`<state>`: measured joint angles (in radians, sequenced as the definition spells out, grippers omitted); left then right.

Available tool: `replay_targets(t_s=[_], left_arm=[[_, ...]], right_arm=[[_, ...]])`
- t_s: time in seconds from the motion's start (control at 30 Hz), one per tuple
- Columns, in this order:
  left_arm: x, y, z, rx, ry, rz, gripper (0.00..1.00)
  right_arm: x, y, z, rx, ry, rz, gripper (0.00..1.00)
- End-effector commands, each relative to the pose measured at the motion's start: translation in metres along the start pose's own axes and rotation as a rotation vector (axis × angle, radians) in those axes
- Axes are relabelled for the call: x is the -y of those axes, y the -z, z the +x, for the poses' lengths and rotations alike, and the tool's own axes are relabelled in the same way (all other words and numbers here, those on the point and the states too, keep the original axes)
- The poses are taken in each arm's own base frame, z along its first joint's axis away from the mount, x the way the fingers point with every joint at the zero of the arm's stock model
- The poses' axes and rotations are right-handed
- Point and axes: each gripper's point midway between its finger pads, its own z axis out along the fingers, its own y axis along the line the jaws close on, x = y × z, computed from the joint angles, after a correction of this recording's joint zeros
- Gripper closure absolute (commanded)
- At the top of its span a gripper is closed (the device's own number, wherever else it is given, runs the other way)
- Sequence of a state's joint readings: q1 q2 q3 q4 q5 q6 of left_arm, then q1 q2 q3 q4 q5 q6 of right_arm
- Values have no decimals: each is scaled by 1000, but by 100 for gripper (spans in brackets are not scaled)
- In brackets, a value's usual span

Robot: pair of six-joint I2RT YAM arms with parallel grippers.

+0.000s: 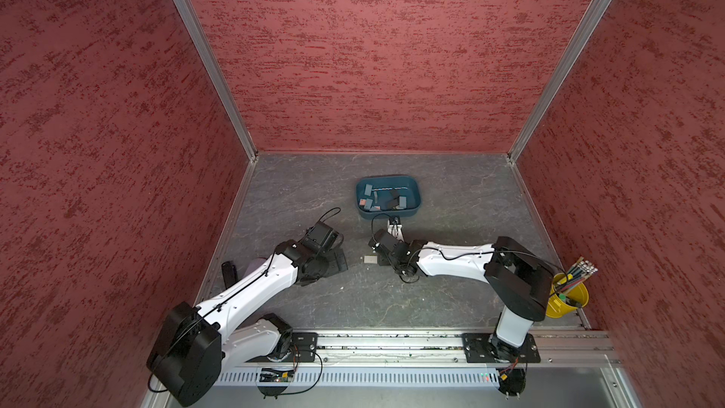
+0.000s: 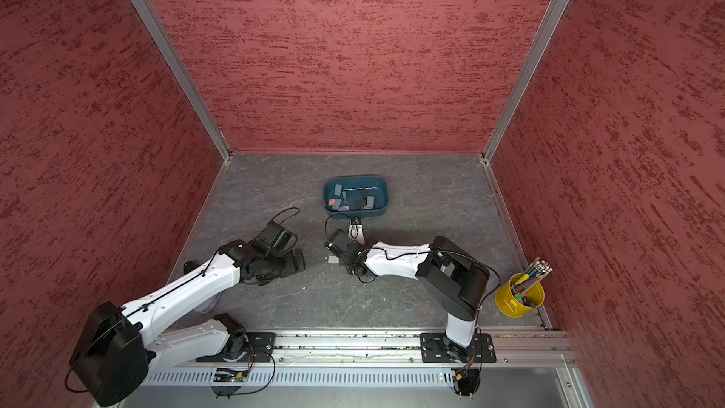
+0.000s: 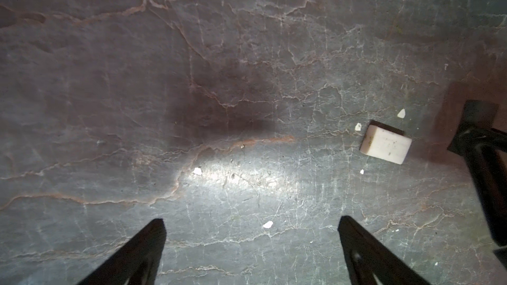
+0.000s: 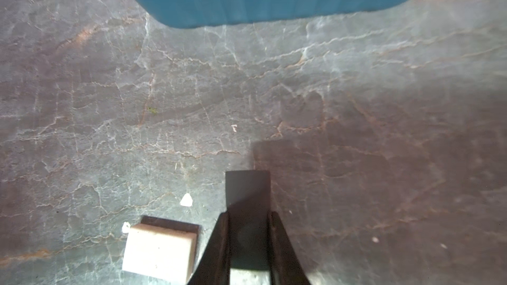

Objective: Put the eraser in the storage box
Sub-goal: Pick up the eraser from the center of the board, then place the eraser in the storage box.

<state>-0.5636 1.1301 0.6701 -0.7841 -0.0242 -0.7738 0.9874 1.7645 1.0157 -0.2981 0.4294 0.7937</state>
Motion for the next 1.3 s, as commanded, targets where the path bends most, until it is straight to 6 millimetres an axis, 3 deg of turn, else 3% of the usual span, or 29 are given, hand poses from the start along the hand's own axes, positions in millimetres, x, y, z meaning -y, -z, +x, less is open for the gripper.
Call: replay_targets(t_s=[0.0, 0.23, 0.53, 0.73, 0.87, 1.03, 1.27], left_arm=[[3, -1, -1, 12, 2, 11, 0], [4, -3, 1, 9, -3, 10, 0], [6, -10, 9, -9, -13, 2, 0], [12, -15, 14, -21, -27, 1, 0], [15, -17, 16, -26, -37, -4, 0], [18, -17, 16, -23, -47, -5, 0], [21, -21, 18, -28, -56, -16, 0]], right_arm=[[-5, 21, -29, 77, 3, -3, 98], [-11, 33, -69, 134, 0, -21, 98], [-8, 35, -140, 191, -30, -65, 98], [4, 16, -180, 197, -43, -68, 97], [13, -7, -200, 175, -39, -45, 97], [22, -37, -210, 141, -35, -31, 96], [35, -76, -211, 84, -15, 19, 96]])
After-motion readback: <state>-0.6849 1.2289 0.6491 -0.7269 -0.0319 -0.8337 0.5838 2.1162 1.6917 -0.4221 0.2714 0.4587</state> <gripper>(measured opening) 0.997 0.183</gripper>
